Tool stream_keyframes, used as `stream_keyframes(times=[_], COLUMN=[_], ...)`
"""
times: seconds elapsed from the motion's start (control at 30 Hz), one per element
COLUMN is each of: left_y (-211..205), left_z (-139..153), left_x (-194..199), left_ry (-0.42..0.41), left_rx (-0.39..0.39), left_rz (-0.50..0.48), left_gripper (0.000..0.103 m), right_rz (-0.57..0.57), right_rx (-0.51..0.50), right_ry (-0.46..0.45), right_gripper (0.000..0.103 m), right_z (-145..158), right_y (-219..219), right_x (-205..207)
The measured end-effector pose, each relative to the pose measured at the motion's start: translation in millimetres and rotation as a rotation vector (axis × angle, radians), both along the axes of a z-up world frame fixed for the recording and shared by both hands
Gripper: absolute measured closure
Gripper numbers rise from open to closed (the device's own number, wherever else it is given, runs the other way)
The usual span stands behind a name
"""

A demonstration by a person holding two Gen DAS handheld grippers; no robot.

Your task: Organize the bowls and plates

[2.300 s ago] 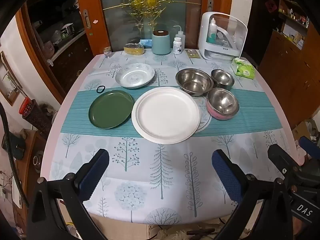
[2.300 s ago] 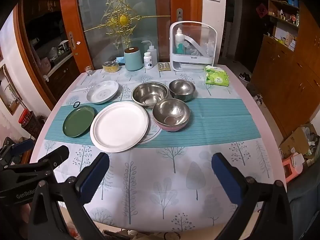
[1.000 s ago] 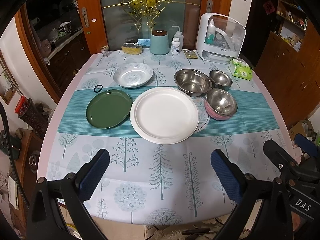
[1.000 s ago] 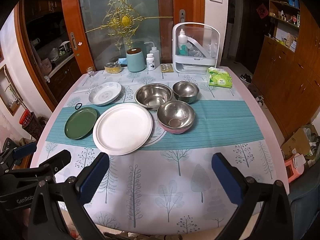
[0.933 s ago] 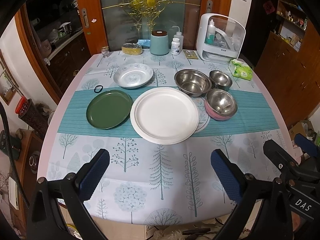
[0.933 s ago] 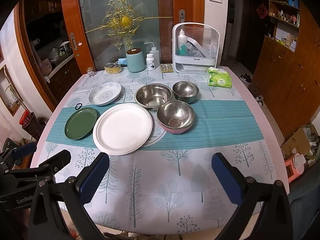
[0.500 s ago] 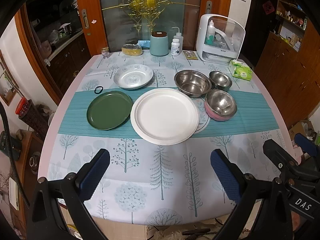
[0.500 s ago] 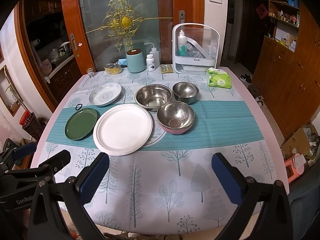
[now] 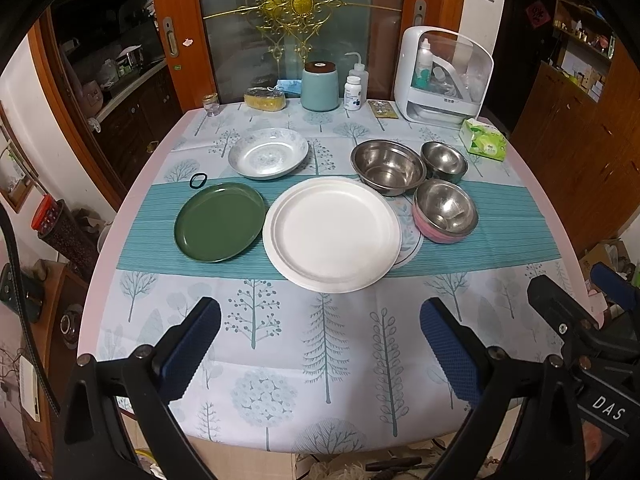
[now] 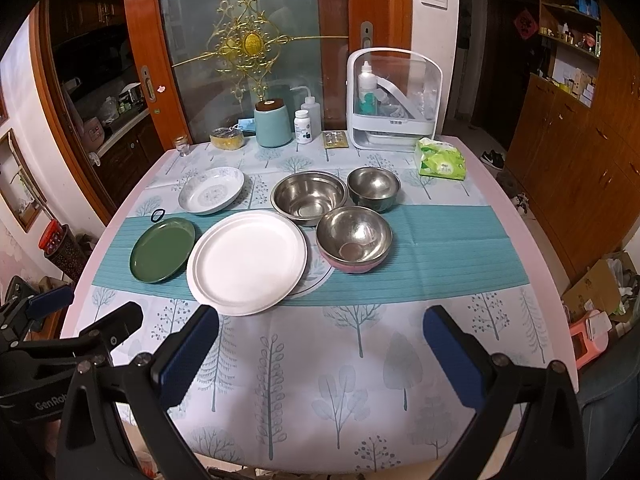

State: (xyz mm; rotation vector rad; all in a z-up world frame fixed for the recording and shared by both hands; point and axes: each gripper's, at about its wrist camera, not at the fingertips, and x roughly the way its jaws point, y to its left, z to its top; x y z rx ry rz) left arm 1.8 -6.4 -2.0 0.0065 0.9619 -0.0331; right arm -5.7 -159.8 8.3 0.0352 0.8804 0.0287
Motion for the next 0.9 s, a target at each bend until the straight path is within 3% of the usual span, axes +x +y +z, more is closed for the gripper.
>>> stream_keyframes(times=[0.9], left_y=[21.1], left_z=[-1.9], left_x=[21.6], left_ry=[-0.033], left_rx=[0.003], left_rz=[-0.015], left_gripper=[0.003], right_rz=[-0.040], right_rx=[-0.016], right_ry=[-0.010], right_gripper=[0.000], right_z=[0.6], right_y=[12.1], right_x=[8.2])
